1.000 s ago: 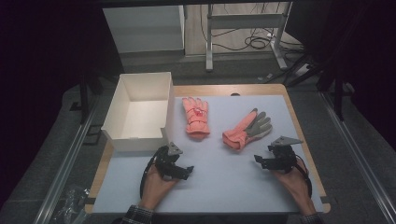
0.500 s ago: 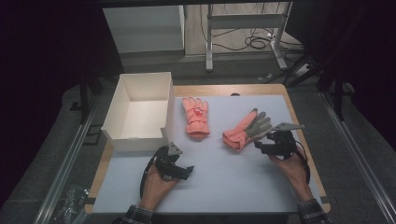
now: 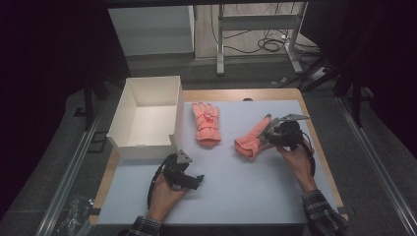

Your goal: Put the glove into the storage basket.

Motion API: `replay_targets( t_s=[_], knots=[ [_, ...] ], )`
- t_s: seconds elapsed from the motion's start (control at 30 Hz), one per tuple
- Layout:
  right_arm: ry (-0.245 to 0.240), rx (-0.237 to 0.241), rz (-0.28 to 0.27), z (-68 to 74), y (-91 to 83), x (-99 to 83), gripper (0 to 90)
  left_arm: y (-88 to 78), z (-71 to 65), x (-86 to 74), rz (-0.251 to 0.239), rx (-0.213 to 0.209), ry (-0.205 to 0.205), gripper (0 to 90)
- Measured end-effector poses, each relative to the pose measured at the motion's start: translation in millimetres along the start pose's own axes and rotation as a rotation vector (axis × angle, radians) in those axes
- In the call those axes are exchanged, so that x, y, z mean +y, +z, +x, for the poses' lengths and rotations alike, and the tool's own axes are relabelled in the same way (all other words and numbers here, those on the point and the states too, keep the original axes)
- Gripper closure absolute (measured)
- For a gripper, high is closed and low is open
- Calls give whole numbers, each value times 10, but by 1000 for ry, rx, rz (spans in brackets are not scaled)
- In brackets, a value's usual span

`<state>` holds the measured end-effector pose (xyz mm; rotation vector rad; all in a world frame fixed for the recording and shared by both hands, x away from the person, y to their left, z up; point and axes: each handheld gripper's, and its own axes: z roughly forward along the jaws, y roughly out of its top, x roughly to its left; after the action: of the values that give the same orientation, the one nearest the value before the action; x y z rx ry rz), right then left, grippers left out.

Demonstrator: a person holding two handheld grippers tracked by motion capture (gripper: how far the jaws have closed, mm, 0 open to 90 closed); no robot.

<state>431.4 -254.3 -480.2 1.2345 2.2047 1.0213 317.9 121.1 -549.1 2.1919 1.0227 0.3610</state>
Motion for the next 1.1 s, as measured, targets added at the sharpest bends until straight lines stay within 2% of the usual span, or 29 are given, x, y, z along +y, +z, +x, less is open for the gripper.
replay_targets(
  t_s=[0.17,0.2,0.37,0.43,0.53,0.57,0.6,0.7,0.83,0.93,1.1],
  knots=[
    [-1,-32,32,3,168,46,450,0,0,0,0,0,0,5],
    [-3,-64,61,1,235,37,449,0,0,0,0,0,0,5],
    [16,-67,90,-7,305,-2,471,0,0,0,0,0,0,5],
    [12,-86,110,15,325,-13,523,1,0,0,0,0,0,5],
    [25,-120,100,60,361,-69,693,0,1,0,1,-1,1,5],
    [25,-120,100,60,361,-69,693,0,1,0,1,-1,1,5],
    [33,-141,101,85,367,-72,771,0,1,0,1,-1,1,5],
    [28,-150,102,104,372,-66,811,2,1,0,-1,0,1,5],
    [13,-140,91,106,361,-70,842,2,2,0,-2,-1,2,5],
    [58,-69,66,0,305,-71,849,2,3,0,-1,0,2,5],
    [66,-42,48,-21,243,-63,853,2,2,0,-2,-1,1,5]
  ],
)
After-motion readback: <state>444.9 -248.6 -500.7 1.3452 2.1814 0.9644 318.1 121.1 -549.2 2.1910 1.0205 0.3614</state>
